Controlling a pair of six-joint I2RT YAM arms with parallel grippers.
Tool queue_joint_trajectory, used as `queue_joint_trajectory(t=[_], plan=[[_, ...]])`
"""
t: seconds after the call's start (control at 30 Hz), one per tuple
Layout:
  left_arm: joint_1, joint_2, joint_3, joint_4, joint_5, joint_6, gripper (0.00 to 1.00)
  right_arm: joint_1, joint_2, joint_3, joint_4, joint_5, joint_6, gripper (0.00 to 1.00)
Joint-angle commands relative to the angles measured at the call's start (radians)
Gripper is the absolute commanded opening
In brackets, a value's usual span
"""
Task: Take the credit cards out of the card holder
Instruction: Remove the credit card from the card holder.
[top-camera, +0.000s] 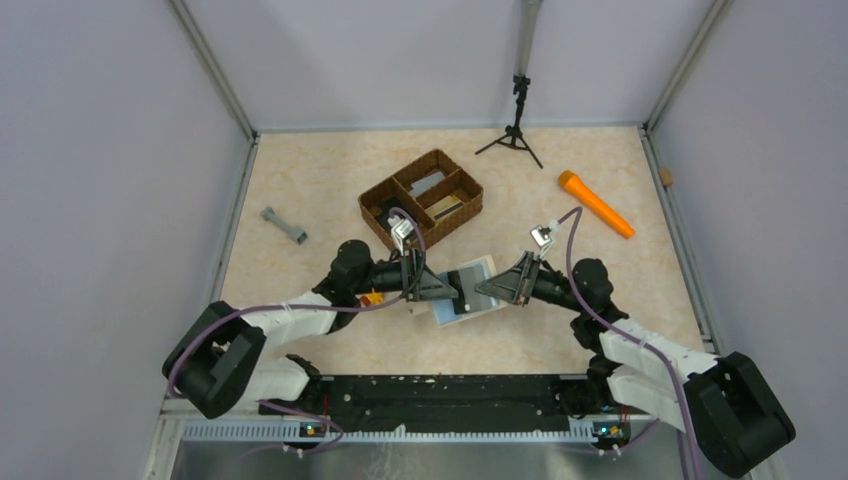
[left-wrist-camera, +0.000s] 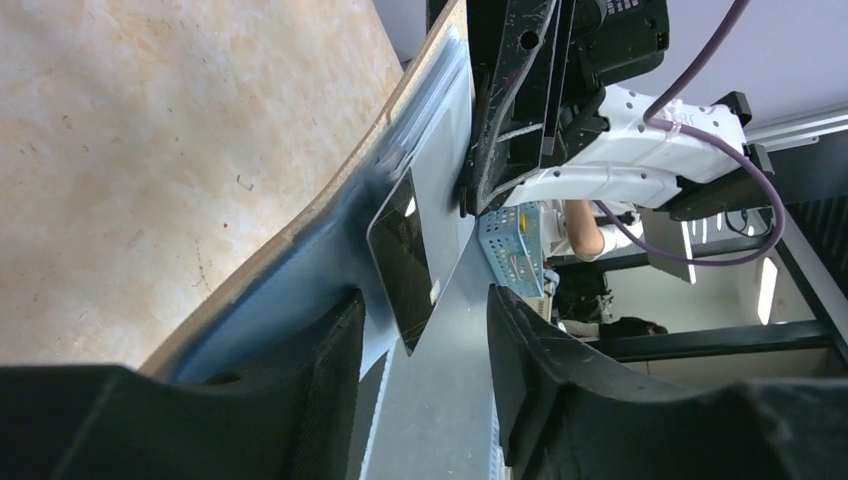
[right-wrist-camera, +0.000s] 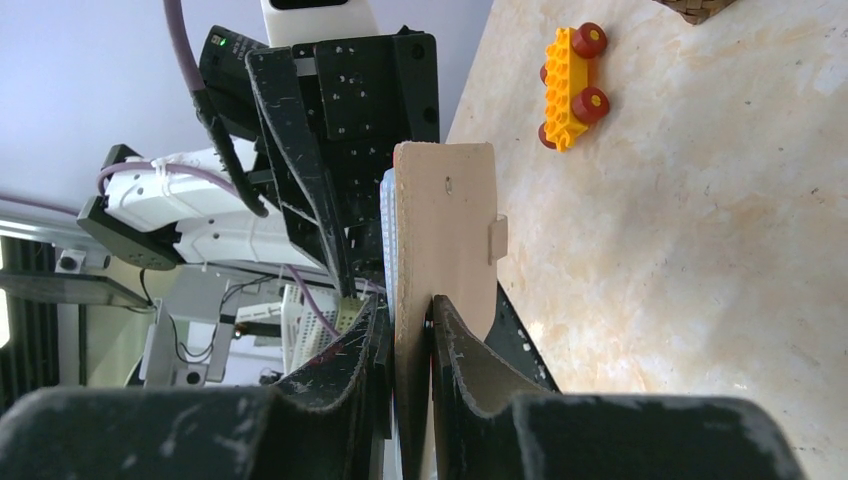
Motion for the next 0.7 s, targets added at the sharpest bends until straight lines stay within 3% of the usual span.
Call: queue_joint_trajectory(t=[0.0,0.2,0.33,0.4,0.53,0.67], plan=[[0.002,0.028,0.013,0.095,0.011,-0.006,0.54,-0.01,-0.005,0.007,0.097,-0.026,0.021,0.05],[-0.007,0.079,0.047,0.144,0.027,-0.037,0.48,-0.01,-0.004,0.004,0.111,-0.022,0.03,0.05],[-0.005,0.101,0.056,0.162,0.032,-0.048,0.12,-0.01,-0.007,0.006,0.099,-0.017,0.025,0.02],[0.002,0.101,0.053,0.147,0.03,-0.041,0.0,-0.012,-0.018,0.009,0.059,-0.003,0.004,0.0],[0.04,0.091,0.023,0.127,0.054,-0.037,0.0,-0.054,-0.051,0.016,-0.072,0.02,-0.057,0.0],[0.099,0.054,-0.004,0.082,0.108,-0.025,0.0,-0.168,-0.063,0.013,-0.119,-0.056,-0.091,0.0]])
